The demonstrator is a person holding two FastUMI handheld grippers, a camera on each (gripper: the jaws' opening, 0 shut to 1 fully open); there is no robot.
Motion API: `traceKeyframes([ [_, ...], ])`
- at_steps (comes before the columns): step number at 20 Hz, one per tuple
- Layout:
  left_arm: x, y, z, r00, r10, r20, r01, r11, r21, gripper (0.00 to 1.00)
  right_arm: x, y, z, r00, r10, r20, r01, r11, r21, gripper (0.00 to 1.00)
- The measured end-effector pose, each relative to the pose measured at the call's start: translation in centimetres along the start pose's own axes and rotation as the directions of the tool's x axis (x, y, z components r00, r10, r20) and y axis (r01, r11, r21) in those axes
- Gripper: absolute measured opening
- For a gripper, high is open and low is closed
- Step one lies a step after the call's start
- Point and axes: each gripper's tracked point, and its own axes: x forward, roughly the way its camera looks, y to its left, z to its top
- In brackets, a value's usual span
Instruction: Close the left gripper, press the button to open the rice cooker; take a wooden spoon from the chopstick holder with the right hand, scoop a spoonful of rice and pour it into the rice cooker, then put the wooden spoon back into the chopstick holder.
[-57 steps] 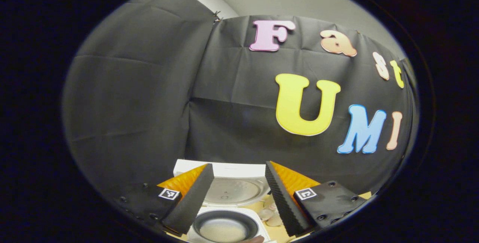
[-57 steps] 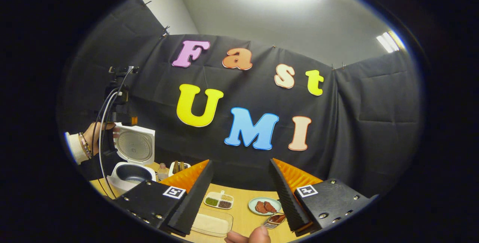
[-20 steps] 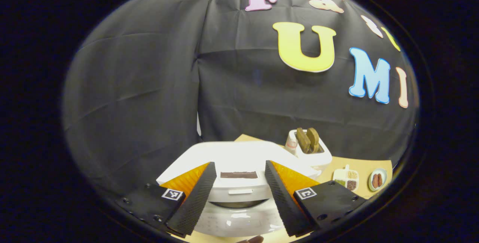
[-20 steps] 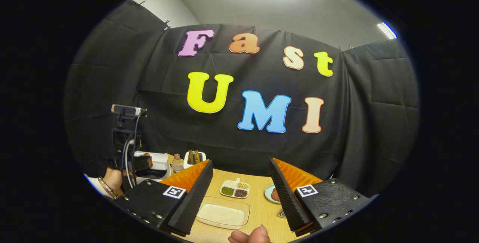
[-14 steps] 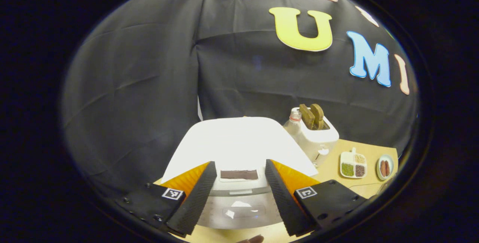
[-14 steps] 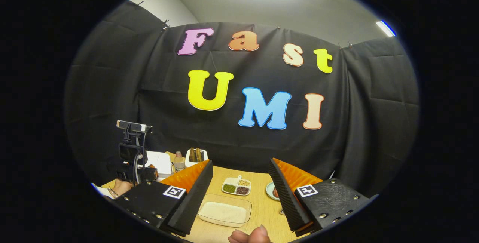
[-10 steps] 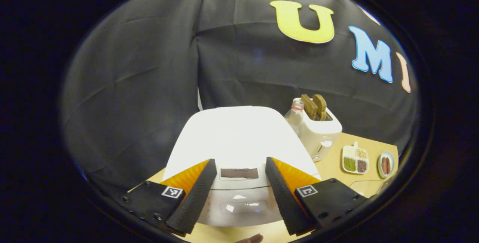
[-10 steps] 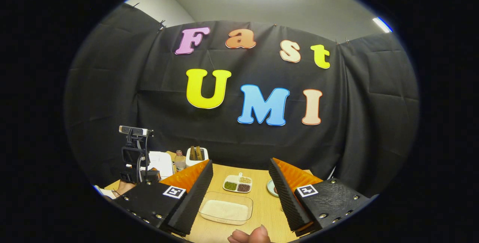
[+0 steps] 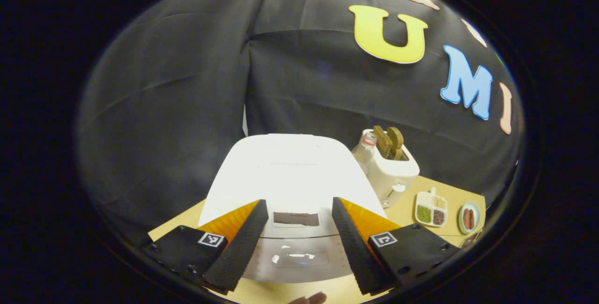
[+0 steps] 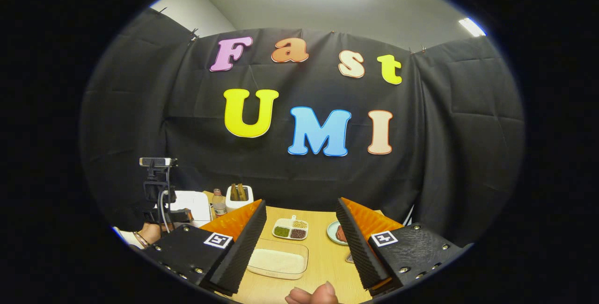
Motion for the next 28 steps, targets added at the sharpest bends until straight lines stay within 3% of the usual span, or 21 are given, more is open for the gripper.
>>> traceKeyframes([
  [1, -0.6, -0.1, 0.7, 1.0, -0.001, 0.02, 0.001, 1.0, 0.008, 1.0, 0.0, -0.3, 0.1, 1.0, 0.004, 0.003, -0.004, 1.0, 0.016, 0.92],
  [2, -1.7, -0.3, 1.7, 0.999, -0.005, 0.042, 0.004, 1.0, 0.028, 0.94, 0.0, -0.8, 0.4, 1.0, 0.007, 0.01, -0.007, 1.0, 0.028, 0.92],
  [4, -5.8, -1.1, 3.9, 0.996, -0.024, 0.086, 0.02, 0.998, 0.052, 0.97, 0.0, -2.6, 1.1, 0.999, 0.001, 0.032, -0.002, 1.0, 0.027, 0.92],
  [8, -19.9, -5.5, 7.7, 0.97, -0.13, 0.203, 0.123, 0.991, 0.045, 0.97, -0.7, -7.8, 3.0, 0.997, -0.017, 0.073, 0.017, 1.0, 0.01, 0.92],
  [10, -27.2, -8.3, 8.8, 0.945, -0.187, 0.268, 0.177, 0.982, 0.061, 0.96, -1.6, -10.2, 3.7, 0.997, -0.004, 0.076, 0.003, 1.0, 0.018, 0.92],
  [14, -41.2, -14.9, 10.9, 0.866, -0.327, 0.378, 0.313, 0.944, 0.1, 0.92, -3.4, -15.0, 6.5, 0.99, 0.022, 0.139, -0.028, 0.999, 0.041, 0.92],
  [16, -46.2, -16.4, 11.2, 0.838, -0.356, 0.414, 0.329, 0.934, 0.139, 0.94, -4.4, -16.6, 7.8, 0.986, 0.025, 0.167, -0.036, 0.998, 0.059, 0.92],
  [19, -51.1, -18.8, 11.5, 0.791, -0.406, 0.458, 0.357, 0.914, 0.194, 0.92, -5.7, -17.8, 8.3, 0.986, 0.061, 0.155, -0.074, 0.994, 0.081, 0.92],
  [22, -53.7, -20.4, 11.0, 0.777, -0.455, 0.436, 0.391, 0.891, 0.232, 0.99, -7.5, -19.5, 10.4, 0.979, 0.023, 0.203, -0.043, 0.995, 0.095, 0.89],
  [23, -54.1, -20.6, 11.1, 0.767, -0.468, 0.44, 0.407, 0.884, 0.23, 0.99, -8.0, -19.6, 10.8, 0.977, 0.01, 0.211, -0.032, 0.995, 0.1, 0.89],
  [24, -54.4, -20.6, 11.5, 0.762, -0.475, 0.44, 0.417, 0.88, 0.227, 0.92, -8.4, -19.6, 11.1, 0.977, -0.004, 0.214, -0.02, 0.994, 0.109, 0.92],
  [26, -54.5, -19.7, 11.8, 0.766, -0.479, 0.43, 0.422, 0.878, 0.225, 0.93, -9.0, -18.6, 11.5, 0.978, -0.001, 0.206, -0.023, 0.993, 0.113, 0.92],
  [28, -55.0, -18.2, 13.3, 0.752, -0.469, 0.463, 0.408, 0.883, 0.231, 0.94, -9.3, -17.9, 12.5, 0.974, -0.002, 0.228, -0.021, 0.995, 0.102, 0.92],
])
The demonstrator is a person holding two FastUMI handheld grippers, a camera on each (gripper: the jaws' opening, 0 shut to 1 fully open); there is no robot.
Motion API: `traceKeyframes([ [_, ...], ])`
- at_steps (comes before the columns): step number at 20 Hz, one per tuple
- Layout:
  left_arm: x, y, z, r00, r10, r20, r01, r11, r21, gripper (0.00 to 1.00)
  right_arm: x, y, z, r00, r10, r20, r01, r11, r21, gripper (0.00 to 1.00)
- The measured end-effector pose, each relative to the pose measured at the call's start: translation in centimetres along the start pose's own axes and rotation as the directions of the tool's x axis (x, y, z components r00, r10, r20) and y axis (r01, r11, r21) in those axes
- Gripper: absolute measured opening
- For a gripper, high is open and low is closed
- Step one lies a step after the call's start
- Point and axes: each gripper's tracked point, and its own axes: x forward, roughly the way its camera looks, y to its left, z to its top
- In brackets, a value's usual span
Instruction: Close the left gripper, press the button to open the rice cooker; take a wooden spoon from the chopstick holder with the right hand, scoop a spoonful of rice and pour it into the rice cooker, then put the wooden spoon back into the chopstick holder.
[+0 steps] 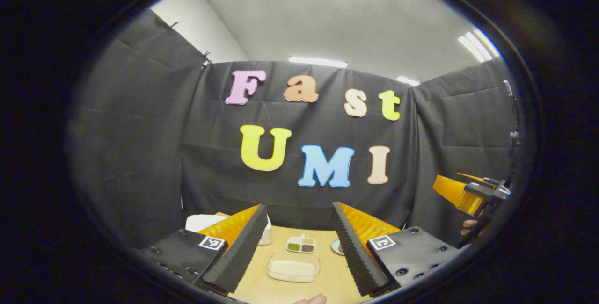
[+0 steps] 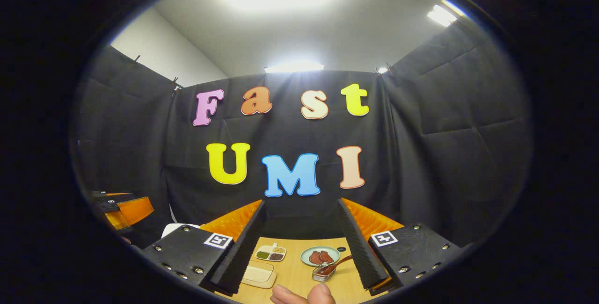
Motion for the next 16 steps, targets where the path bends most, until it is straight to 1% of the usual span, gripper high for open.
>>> traceKeyframes([
  [1, -0.1, 0.7, 0.2, 1.0, 0.002, 0.009, -0.002, 1.0, 0.011, 0.94, 0.1, 0.0, 0.1, 1.0, -0.015, 0.006, 0.015, 1.0, 0.004, 0.89],
  [2, -0.2, 1.4, 0.3, 1.0, 0.002, 0.013, -0.002, 1.0, 0.019, 0.95, 0.0, 0.5, 0.0, 1.0, -0.015, 0.007, 0.015, 1.0, 0.017, 0.92],
  [3, -0.2, 2.1, 0.2, 1.0, 0.002, 0.016, -0.003, 1.0, 0.024, 0.95, -0.1, 1.4, -0.2, 1.0, -0.01, 0.003, 0.01, 1.0, 0.025, 0.92],
  [4, -0.3, 2.9, 0.1, 1.0, 0.005, 0.014, -0.006, 1.0, 0.028, 0.92, -0.1, 1.7, -0.3, 1.0, -0.019, -0.001, 0.019, 1.0, 0.019, 0.92],
  [7, 0.0, 5.0, -0.2, 1.0, 0.019, 0.014, -0.019, 1.0, 0.019, 0.92, -0.4, 1.7, 0.1, 0.998, -0.057, 0.019, 0.058, 0.998, -0.02, 0.92],
  [10, 0.1, 5.5, -0.9, 1.0, 0.006, 0.002, -0.006, 1.0, -0.027, 0.92, -0.9, 2.7, 0.2, 0.998, -0.053, 0.025, 0.053, 0.998, -0.026, 0.92],
  [15, -0.2, 5.8, -0.6, 1.0, -0.002, 0.013, 0.002, 1.0, -0.015, 0.96, -1.1, 3.5, -0.4, 0.999, -0.039, 0.004, 0.039, 0.999, -0.008, 0.92],
  [16, -0.2, 5.8, -0.5, 1.0, -0.001, 0.011, 0.001, 1.0, -0.013, 0.94, -1.0, 3.6, -0.4, 0.999, -0.037, 0.001, 0.037, 0.999, -0.003, 0.92],
])
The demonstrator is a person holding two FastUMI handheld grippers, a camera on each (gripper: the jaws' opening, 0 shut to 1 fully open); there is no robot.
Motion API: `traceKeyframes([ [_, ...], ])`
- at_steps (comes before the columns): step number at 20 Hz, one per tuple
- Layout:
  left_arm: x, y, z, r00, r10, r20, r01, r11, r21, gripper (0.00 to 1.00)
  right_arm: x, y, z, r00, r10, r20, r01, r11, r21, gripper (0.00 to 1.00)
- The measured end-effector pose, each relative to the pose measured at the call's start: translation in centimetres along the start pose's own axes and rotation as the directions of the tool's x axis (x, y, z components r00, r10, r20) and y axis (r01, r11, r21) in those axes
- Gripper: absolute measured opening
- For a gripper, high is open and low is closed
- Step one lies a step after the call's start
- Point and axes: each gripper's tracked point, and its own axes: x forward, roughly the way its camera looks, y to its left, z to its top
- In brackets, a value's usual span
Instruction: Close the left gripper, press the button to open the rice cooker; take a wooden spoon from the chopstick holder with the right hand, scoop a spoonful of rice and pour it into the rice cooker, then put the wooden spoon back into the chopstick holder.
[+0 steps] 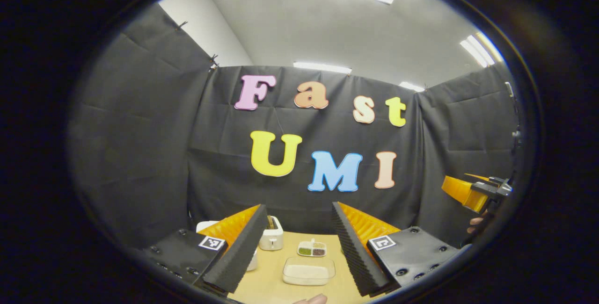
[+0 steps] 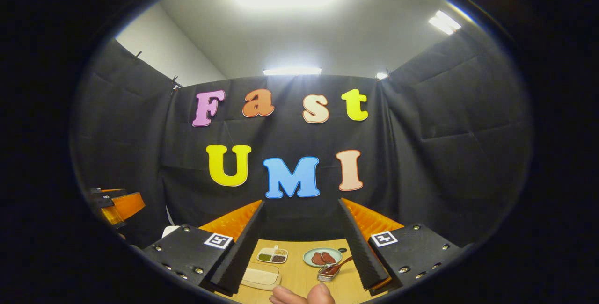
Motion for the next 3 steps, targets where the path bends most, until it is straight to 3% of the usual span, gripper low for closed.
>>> traceKeyframes([
  [3, 0.07, 0.33, 0.16, 1.0, 0.005, 0.006, -0.005, 1.0, -0.002, 0.92, -0.1, 0.11, -0.02, 1.0, 0.004, -0.008, -0.003, 1.0, 0.015, 0.92],
])
